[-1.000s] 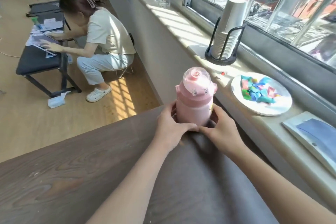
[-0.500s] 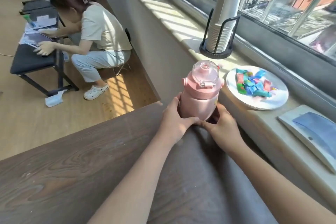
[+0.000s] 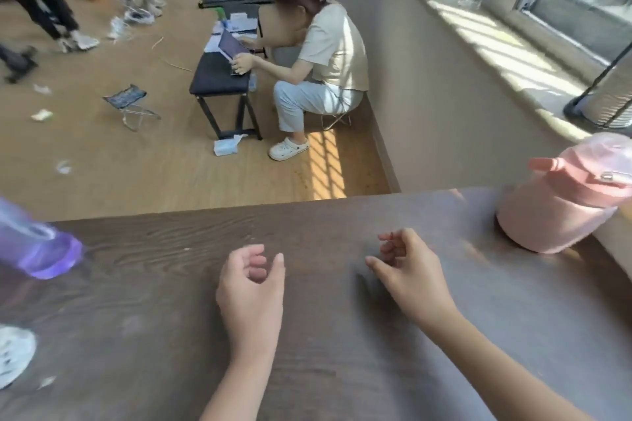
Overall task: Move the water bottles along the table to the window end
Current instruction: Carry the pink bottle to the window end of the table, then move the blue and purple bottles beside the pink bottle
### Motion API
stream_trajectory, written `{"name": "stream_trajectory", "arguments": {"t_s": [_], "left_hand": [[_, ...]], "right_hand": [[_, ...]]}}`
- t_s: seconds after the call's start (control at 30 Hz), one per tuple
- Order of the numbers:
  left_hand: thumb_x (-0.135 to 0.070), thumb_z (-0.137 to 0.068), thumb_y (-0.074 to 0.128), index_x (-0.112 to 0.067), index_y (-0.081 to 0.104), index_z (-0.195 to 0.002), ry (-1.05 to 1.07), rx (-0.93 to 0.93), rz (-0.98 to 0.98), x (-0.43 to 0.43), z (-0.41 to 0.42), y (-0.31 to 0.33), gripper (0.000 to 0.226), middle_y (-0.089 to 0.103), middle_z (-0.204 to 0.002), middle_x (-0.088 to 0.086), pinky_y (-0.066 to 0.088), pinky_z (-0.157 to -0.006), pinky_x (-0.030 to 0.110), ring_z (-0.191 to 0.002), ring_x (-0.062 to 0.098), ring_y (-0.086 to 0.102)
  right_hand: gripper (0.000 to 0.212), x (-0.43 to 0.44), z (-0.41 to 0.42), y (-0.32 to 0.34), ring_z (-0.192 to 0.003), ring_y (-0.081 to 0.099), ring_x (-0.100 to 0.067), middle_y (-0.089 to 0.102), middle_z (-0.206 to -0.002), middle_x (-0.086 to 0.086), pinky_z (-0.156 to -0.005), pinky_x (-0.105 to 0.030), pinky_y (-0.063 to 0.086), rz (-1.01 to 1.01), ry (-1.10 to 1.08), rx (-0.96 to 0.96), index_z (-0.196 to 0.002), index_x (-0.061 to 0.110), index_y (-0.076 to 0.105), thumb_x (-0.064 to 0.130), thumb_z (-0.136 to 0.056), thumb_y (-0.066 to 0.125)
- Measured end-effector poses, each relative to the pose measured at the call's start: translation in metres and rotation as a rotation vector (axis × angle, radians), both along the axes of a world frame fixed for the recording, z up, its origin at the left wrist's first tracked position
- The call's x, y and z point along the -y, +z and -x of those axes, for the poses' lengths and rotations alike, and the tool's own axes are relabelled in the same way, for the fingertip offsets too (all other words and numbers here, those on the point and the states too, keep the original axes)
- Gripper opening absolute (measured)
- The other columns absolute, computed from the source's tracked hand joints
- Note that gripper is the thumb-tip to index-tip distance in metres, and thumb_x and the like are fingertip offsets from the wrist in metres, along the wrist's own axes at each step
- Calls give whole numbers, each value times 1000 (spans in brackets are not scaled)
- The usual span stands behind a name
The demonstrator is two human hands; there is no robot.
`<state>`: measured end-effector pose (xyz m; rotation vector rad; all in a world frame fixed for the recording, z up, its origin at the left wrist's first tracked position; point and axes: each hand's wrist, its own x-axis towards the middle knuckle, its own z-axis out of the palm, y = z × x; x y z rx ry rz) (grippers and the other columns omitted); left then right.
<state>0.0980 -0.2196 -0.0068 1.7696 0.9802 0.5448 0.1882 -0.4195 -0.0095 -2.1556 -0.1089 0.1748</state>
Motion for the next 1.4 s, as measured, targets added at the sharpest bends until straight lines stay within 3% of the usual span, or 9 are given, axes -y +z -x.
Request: {"name": "stream_trajectory", "arguments": {"t_s": [0.07,0.23,0.43,0.63,0.73,0.87,1.0,1.27,1.4], "left_hand": [[-17,-85,86,-24,67,-111,118,-25,-28,-32,39,-4,33,71,-104,-2,56,-98,47,-95,19,69],[-15,-77,91,-7,59,-143,359,-71,-67,-96,112,-16,74,63,-136,12,47,-114,56,-130,36,60],[-7,-76,92,1,44,-157,626,27,26,-134,155,-14,95,49,-154,25,27,-115,25,-144,33,43],[-10,-79,91,1,32,-163,794,153,34,-165,146,-16,103,41,-163,25,21,-120,24,-151,29,33],[-9,-78,91,-1,44,-157,881,189,22,-187,141,-21,92,54,-152,21,32,-121,36,-144,36,46],[-16,-73,95,-9,58,-144,884,208,-3,-208,149,-29,80,66,-136,15,48,-110,50,-128,36,62],[-24,-68,97,-18,64,-138,821,205,-48,-217,162,-33,77,75,-128,3,56,-103,47,-116,25,73],[-28,-68,97,-25,72,-124,655,235,-1,-212,167,-26,61,82,-109,-10,63,-96,44,-101,9,79],[-24,-69,98,-28,73,-119,487,247,43,-186,149,-16,56,83,-106,-12,63,-96,47,-102,9,80]], "right_hand": [[36,-55,6,7,-98,66,-11,66,-103,6,-85,-27,55,-27,121,-33,-111,22,62,17,-82,84],[56,-192,30,27,-116,60,-11,62,-127,5,-99,-30,50,-63,364,-59,-132,18,59,26,-83,84],[66,-329,64,32,-124,58,-14,63,-132,0,-106,-32,47,-76,583,-43,-137,14,56,28,-80,86],[90,-418,79,22,-134,51,-13,55,-145,0,-101,-19,36,-84,683,-37,-148,12,45,30,-74,91],[87,-439,81,15,-128,54,-9,58,-139,6,-98,-19,39,-111,691,-52,-146,13,46,25,-73,92],[57,-455,82,0,-106,67,-19,70,-115,-1,-89,-33,55,-104,667,-27,-117,17,58,24,-71,91],[52,-463,86,-8,-98,66,-19,70,-108,-2,-74,-25,51,-115,638,-1,-106,16,56,28,-70,92],[52,-416,83,7,-93,69,-19,72,-99,-2,-77,-34,59,-193,493,57,-98,12,60,37,-65,92],[46,-337,70,24,-92,68,-12,72,-96,4,-74,-23,56,-210,363,70,-95,20,60,36,-66,92]]}}
